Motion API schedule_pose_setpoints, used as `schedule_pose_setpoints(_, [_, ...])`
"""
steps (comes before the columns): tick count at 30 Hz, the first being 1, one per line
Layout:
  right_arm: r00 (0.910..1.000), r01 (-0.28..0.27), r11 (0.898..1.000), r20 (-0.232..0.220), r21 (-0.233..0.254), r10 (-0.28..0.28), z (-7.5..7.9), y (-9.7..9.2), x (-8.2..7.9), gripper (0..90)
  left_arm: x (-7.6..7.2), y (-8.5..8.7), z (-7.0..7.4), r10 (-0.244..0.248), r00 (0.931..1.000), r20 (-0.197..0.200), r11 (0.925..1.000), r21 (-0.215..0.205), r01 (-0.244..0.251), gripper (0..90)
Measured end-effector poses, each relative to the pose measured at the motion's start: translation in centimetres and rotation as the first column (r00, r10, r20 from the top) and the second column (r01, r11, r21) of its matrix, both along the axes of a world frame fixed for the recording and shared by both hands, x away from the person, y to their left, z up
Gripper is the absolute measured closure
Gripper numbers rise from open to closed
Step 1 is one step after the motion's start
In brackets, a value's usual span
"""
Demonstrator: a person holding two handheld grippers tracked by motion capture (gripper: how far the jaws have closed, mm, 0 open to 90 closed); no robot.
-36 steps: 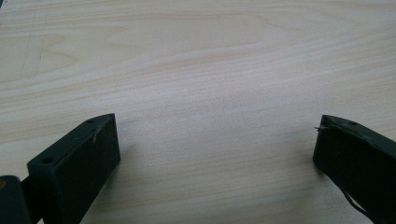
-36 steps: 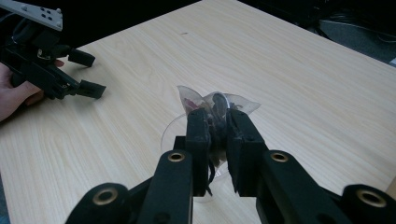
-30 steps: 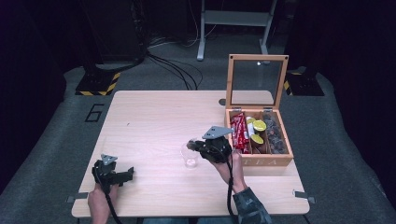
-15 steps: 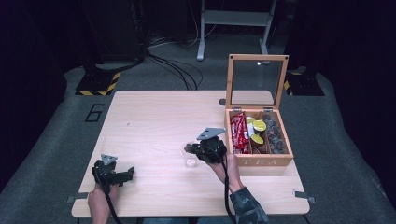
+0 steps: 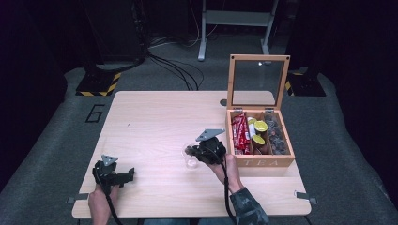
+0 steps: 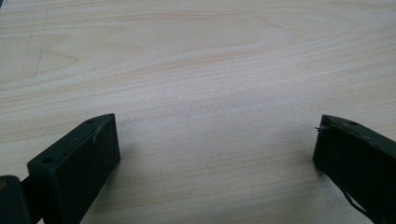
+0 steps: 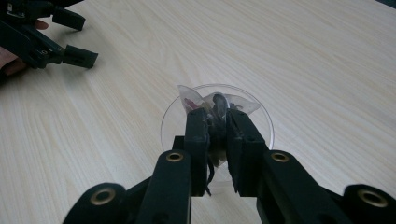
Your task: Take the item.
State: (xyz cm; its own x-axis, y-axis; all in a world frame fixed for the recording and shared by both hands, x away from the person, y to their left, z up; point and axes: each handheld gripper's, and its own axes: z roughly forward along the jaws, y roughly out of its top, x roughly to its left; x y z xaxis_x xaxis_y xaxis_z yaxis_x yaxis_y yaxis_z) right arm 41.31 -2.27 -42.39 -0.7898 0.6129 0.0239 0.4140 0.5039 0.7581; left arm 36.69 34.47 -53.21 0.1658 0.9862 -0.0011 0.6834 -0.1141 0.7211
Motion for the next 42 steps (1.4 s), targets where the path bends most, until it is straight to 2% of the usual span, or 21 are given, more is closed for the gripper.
schedule_pose_setpoints(2, [1.0,0.002,1.0,-0.006,0.002,-0.002,-0.1,0.1,-0.1,77.8,0.0,0.0,0.0,0.0,1.0,0.0,1.0,0.0,0.0,0.3])
schedule_pose_setpoints(3, [1.0,0.003,1.0,0.003,0.009,-0.003,0.0,0.1,-0.3,73.0,0.0,0.0,0.0,0.0,1.0,0.0,1.0,0.0,0.0,0.3])
schedule_pose_setpoints(4, [1.0,0.003,1.0,0.003,0.009,-0.003,0.0,0.1,-0.3,73.0,0.0,0.0,0.0,0.0,1.0,0.0,1.0,0.0,0.0,0.3])
schedule_pose_setpoints(8, [0.9999,0.007,1.0,0.012,0.023,-0.007,0.2,0.0,-0.4,53.8,0.0,0.0,0.0,0.0,1.0,0.0,1.0,0.001,0.0,0.3])
schedule_pose_setpoints(16, [0.9998,-0.004,0.998,0.021,0.069,0.003,0.9,-1.0,-1.0,22.8,0.0,0.0,0.0,0.0,1.0,0.0,1.0,0.0,0.0,0.3])
schedule_pose_setpoints(17, [0.9999,-0.004,0.997,0.016,0.074,0.003,1.0,-1.1,-1.1,20.5,0.0,0.0,0.0,0.0,1.0,0.0,1.0,0.0,0.0,0.4])
schedule_pose_setpoints(19, [0.9993,-0.018,0.997,0.033,0.079,0.015,1.2,-1.6,-1.7,15.4,0.0,0.0,0.0,-0.001,1.0,0.001,1.0,0.002,0.001,0.3])
schedule_pose_setpoints(23, [0.9984,-0.012,0.997,0.056,0.08,0.008,1.6,-2.5,-3.0,11.2,0.0,0.0,0.0,0.0,1.0,0.0,1.0,0.0,0.0,0.3])
schedule_pose_setpoints(27, [0.9961,0.02,0.997,0.085,0.077,-0.027,2.0,-3.9,-4.3,7.7,0.0,0.0,0.0,-0.001,1.0,0.002,1.0,0.002,0.001,0.3])
schedule_pose_setpoints(32, [0.9938,0.053,0.995,0.093,0.087,-0.061,2.1,-5.5,-5.4,5.7,0.0,0.0,0.0,0.0,1.0,0.0,1.0,0.001,0.0,0.3])
schedule_pose_setpoints(37, [0.9881,0.09,0.993,0.118,0.078,-0.098,2.3,-7.3,-6.7,5.2,0.0,0.0,0.0,-0.001,1.0,0.001,1.0,0.001,0.001,0.3])
schedule_pose_setpoints(42, [0.9807,0.149,0.986,0.117,0.074,-0.157,2.1,-9.4,-7.8,5.2,0.0,0.0,0.0,0.0,1.0,0.0,1.0,0.0,0.0,0.3])
